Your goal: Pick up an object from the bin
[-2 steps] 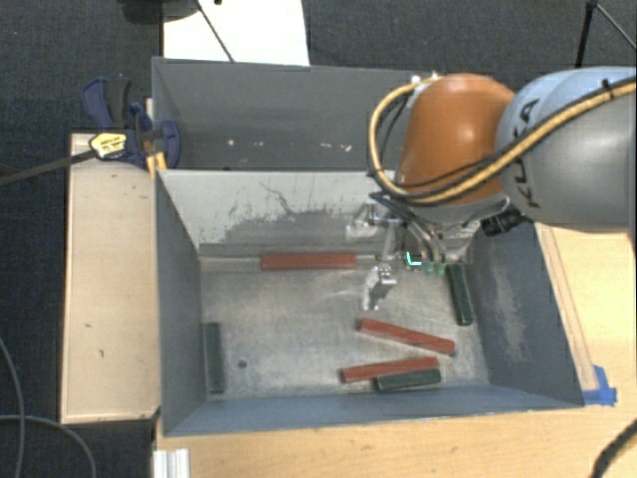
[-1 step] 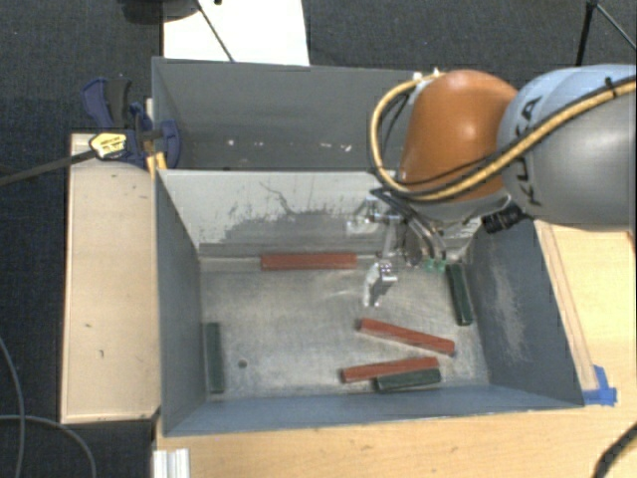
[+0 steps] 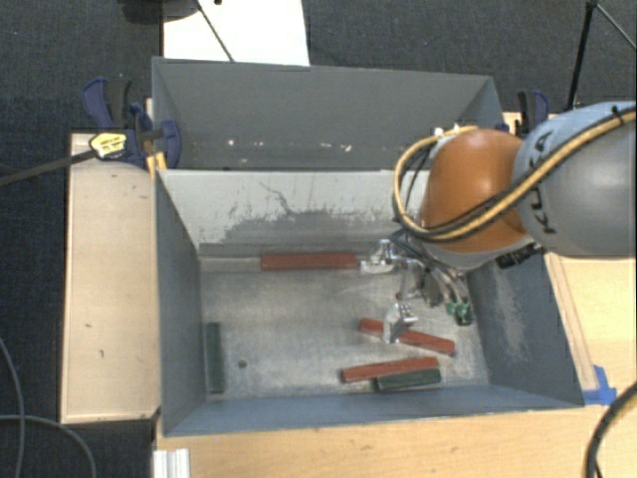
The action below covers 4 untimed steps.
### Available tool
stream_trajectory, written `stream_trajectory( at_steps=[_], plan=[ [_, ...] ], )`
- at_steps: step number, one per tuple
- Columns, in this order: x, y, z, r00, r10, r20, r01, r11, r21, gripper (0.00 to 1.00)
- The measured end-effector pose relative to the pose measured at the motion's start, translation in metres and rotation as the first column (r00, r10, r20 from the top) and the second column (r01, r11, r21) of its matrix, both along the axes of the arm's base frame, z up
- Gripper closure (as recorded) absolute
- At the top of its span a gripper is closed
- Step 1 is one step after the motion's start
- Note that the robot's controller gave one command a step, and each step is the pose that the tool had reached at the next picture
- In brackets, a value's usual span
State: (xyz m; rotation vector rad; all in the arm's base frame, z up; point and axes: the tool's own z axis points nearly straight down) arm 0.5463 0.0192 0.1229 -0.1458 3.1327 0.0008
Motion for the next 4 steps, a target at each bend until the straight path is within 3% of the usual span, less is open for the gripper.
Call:
stream_trajectory(
  at_steps=[1,2,3,4],
  plan=[
    [-0.020,-0.045,0.004,1.000,0.000,-0.010,0.000,1.000,0.000,0.00],
    [-0.017,-0.050,0.020,0.999,-0.047,-0.002,0.047,0.999,-0.001,0.00],
    [-0.030,-0.024,-0.047,0.986,-0.165,0.003,0.165,0.986,0.001,0.00],
    [-0.030,-0.025,-0.043,0.986,-0.168,-0.001,0.168,0.986,0.000,1.00]
  ],
)
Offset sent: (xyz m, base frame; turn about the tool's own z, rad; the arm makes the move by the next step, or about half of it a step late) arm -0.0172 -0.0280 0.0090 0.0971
